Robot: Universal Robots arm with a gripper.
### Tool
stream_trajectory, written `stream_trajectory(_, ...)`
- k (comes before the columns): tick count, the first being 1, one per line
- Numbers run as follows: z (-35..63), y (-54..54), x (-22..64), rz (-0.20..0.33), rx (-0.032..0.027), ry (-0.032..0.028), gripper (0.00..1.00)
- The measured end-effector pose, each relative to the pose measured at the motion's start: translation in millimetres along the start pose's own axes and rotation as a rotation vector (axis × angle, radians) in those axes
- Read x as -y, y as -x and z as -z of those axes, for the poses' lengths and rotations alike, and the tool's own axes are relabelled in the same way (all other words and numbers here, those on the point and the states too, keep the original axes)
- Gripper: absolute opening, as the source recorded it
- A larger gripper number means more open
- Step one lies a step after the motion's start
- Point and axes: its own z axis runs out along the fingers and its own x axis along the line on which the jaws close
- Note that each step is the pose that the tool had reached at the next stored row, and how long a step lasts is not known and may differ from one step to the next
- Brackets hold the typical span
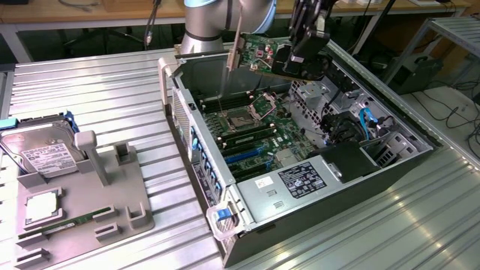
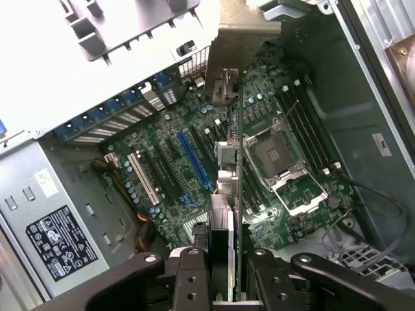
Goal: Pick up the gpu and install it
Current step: 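Insert the gpu into the slot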
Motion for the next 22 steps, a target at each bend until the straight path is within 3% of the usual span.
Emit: stream_trajectory(22,-1.7,-0.1,0.1,0.353,-0.0138,0.0089,0.27)
